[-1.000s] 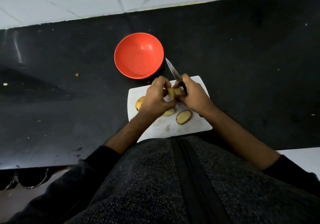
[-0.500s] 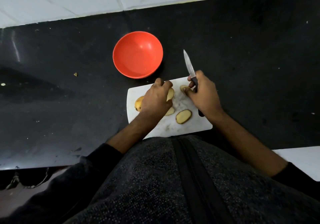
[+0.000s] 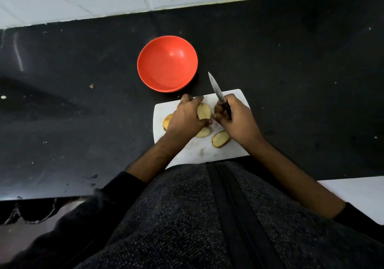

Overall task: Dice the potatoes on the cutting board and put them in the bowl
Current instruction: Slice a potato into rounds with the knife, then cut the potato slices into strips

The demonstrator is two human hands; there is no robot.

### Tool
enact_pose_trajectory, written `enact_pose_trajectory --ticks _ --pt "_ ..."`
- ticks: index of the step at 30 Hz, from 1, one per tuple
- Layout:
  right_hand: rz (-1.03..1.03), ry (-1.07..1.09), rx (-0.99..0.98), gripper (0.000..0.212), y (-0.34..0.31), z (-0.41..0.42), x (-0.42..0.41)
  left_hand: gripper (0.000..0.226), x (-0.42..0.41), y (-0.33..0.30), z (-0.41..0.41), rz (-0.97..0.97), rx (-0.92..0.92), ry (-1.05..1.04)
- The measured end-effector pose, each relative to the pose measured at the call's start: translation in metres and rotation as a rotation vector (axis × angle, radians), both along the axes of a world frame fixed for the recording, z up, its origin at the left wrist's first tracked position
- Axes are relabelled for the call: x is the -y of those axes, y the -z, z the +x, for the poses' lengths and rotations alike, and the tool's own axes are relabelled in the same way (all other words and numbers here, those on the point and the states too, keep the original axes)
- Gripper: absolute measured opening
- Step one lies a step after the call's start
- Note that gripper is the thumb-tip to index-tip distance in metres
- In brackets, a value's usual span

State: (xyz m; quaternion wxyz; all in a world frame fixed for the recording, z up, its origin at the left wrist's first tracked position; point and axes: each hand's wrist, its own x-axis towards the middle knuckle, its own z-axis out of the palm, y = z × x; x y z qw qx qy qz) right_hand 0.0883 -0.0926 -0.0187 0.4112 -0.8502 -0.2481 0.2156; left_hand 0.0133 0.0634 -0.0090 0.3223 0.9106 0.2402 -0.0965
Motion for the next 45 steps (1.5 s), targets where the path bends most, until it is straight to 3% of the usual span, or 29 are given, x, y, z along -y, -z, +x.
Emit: enact_pose_trajectory --ticks 4,9,14,20,25,34,45 --pt "-0.034 0.028 0.023 0.016 -0.016 -0.016 0.003 0.065 0.0 -0.001 0.001 0.007 -0.008 0.031" --pt "-0.185 -0.066 -0.038 0.042 -0.02 -0.044 0.014 0.052 0.008 -0.001 0.002 0.066 -0.007 0.038" --pt "-0.326 -0.048 0.045 0.033 -0.017 -0.05 0.013 0.065 0.006 0.001 0.0 0.044 -0.004 0.034" --pt "-0.447 -0.067 -0.024 0.022 -0.026 -0.056 0.008 0.045 0.005 0.002 -0.005 0.086 0.021 0.045" --pt "-0.463 -0.061 0.022 0.063 -0.023 -0.06 0.003 0.049 0.004 0.001 -0.004 0.151 0.025 0.08" --pt "-0.521 -0.061 0.062 0.064 -0.027 -0.06 -0.005 0.023 0.011 0.005 -0.003 0.248 0.039 0.102" --pt "-0.618 -0.156 0.003 0.061 -0.037 -0.049 -0.011 0.039 0.007 0.004 0.002 0.181 0.018 0.123"
